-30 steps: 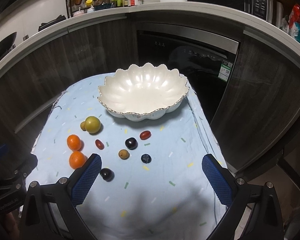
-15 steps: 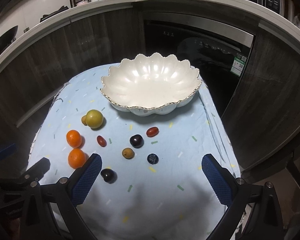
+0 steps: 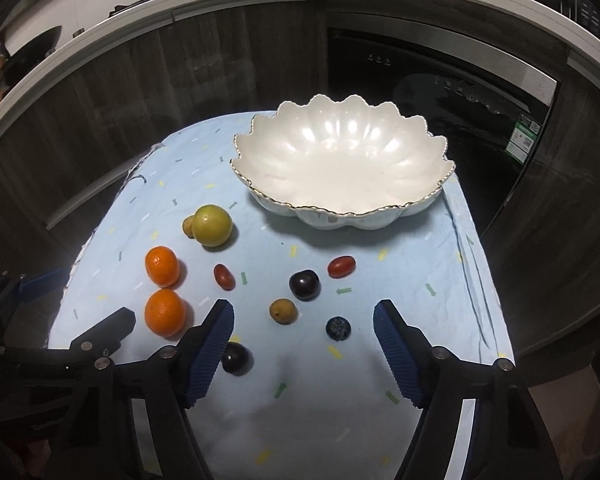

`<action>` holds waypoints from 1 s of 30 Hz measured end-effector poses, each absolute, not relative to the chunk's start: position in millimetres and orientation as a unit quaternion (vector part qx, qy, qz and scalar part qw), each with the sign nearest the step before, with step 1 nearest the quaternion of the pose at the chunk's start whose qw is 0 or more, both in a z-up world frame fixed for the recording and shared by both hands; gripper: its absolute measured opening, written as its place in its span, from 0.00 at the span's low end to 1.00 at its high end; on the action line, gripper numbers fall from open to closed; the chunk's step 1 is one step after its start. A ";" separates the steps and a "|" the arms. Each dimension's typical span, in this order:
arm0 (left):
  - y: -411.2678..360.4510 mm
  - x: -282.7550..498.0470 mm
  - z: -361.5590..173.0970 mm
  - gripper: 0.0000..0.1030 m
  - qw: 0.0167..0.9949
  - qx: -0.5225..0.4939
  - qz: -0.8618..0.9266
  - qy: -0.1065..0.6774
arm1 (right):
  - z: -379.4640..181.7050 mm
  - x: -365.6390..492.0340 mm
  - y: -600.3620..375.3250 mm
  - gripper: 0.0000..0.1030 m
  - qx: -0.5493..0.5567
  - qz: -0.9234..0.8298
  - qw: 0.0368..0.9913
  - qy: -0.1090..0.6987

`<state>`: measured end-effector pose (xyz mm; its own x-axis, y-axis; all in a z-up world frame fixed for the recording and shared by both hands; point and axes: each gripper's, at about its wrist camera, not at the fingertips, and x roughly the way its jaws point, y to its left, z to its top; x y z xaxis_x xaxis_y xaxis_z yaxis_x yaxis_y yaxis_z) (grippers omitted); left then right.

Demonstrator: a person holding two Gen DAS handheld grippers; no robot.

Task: Organize fruits
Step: 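Move left tool toward a mandarin while right tool approaches the small tan fruit, then close left tool on the mandarin while right tool grasps the small tan fruit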

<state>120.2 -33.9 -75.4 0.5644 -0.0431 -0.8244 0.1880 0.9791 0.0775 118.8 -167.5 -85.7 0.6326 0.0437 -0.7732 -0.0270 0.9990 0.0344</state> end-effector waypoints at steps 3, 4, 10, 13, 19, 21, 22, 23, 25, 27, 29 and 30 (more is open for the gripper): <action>-35.5 124.3 -82.3 0.75 0.879 0.081 -0.073 0.464 | -90.3 123.8 -167.0 0.67 0.007 0.023 0.903 0.430; -36.6 125.3 -84.3 0.72 0.878 0.084 -0.075 0.465 | -92.5 125.9 -166.6 0.65 0.007 0.026 0.902 0.431; -43.6 130.4 -99.3 0.53 0.871 0.094 -0.098 0.473 | -103.4 134.7 -163.4 0.58 0.001 0.040 0.900 0.434; -43.7 132.7 -107.9 0.47 0.865 0.093 -0.102 0.481 | -109.9 138.5 -160.5 0.58 -0.006 0.046 0.899 0.435; -37.2 139.3 -121.6 0.47 0.859 0.081 -0.098 0.496 | -123.6 147.4 -158.4 0.58 -0.016 0.047 0.895 0.442; -34.1 141.5 -122.8 0.47 0.859 0.070 -0.099 0.497 | -127.2 150.3 -158.8 0.58 -0.018 0.047 0.895 0.444; -34.0 142.1 -123.3 0.47 0.859 0.068 -0.100 0.497 | -128.9 151.9 -158.9 0.58 -0.018 0.047 0.894 0.446; -34.4 142.8 -124.0 0.47 0.859 0.068 -0.102 0.497 | -130.4 152.9 -159.1 0.58 -0.018 0.049 0.893 0.446; -35.6 143.7 -125.9 0.48 0.859 0.069 -0.105 0.497 | -133.8 155.4 -158.9 0.51 -0.019 0.051 0.892 0.449; -36.9 144.9 -127.1 0.48 0.859 0.070 -0.108 0.496 | -137.5 158.0 -158.3 0.46 -0.021 0.054 0.889 0.455; -37.9 146.0 -128.8 0.48 0.858 0.069 -0.111 0.497 | -141.9 159.8 -158.9 0.43 -0.020 0.056 0.885 0.461; -38.4 146.5 -129.9 0.48 0.857 0.069 -0.113 0.497 | -143.7 160.0 -158.3 0.43 -0.020 0.057 0.885 0.462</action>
